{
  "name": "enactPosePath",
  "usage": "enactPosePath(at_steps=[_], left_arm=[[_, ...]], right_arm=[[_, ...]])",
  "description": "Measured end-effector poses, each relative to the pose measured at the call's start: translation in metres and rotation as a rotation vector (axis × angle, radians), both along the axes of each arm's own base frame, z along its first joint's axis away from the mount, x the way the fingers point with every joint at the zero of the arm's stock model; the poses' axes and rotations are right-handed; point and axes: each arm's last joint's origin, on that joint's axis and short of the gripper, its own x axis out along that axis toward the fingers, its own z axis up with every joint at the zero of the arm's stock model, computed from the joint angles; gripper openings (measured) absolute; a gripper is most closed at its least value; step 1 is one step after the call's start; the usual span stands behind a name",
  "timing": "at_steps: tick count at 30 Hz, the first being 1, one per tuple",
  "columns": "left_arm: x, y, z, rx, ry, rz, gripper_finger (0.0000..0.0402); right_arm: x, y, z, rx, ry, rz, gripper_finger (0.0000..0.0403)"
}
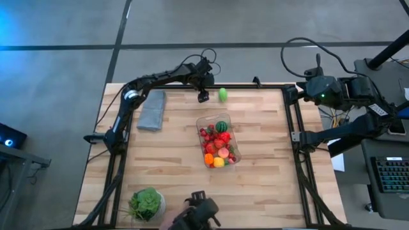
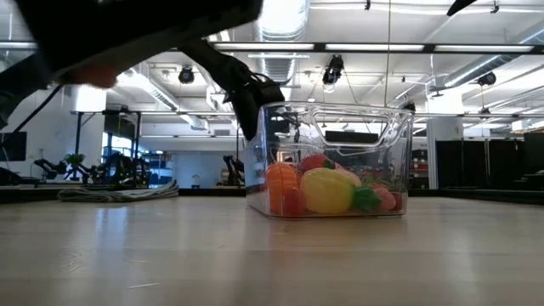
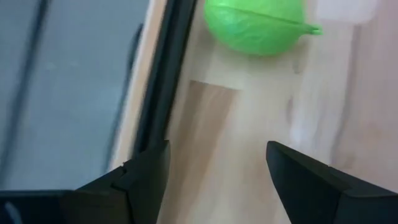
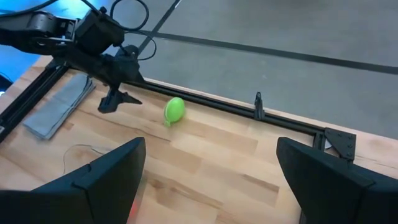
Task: Pick and placing Produce into tupperware
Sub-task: Put the green melon into the transparent bin
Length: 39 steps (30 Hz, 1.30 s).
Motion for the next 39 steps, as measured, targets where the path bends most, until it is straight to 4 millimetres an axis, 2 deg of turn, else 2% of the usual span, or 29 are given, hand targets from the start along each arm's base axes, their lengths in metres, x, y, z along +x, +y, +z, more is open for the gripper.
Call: enactPosePath(at_steps=[3,8,10,15,19,22,28,36,39], left_arm=[[0.007,-0.004,0.003,0.077,0.005,-0.036,0.0253],[0.024,-0.011,0.019,0.146,-0.149,-0.015,0.027],[0.028,-0.014,0.024,0.078,-0.211,0.113,0.0274],[0.027,-0.012,0.028,-0.215,-0.375,0.544,0.0276],[0.029,-0.01,0.031,-0.268,-0.456,0.689,0.0276],[0.032,-0.012,0.025,-0.292,-0.456,0.717,0.0276],[0.047,-0.024,-0.001,-0.317,-0.398,0.705,0.0276],[0.059,-0.021,-0.023,-0.339,-0.389,0.745,0.0277],[0.061,-0.021,-0.023,-0.348,-0.406,0.734,0.0277]], right_arm=[[0.0,0.0,0.0,-0.001,0.002,0.001,0.0354],[0.0,0.0,0.0,-0.004,0.005,0.004,0.0354],[0.0,0.0,0.0,-0.003,0.004,0.003,0.0354],[0.0,0.0,0.0,-0.003,0.004,0.003,0.0354],[0.0,0.0,0.0,-0.005,0.005,0.005,0.0354],[0.0,0.0,0.0,-0.007,0.01,0.008,0.0354],[0.0,0.0,0.0,-0.021,0.031,0.028,0.0354],[0.0,0.0,0.0,-0.024,0.037,0.034,0.0354],[0.0,0.0,0.0,-0.023,0.037,0.035,0.0354]])
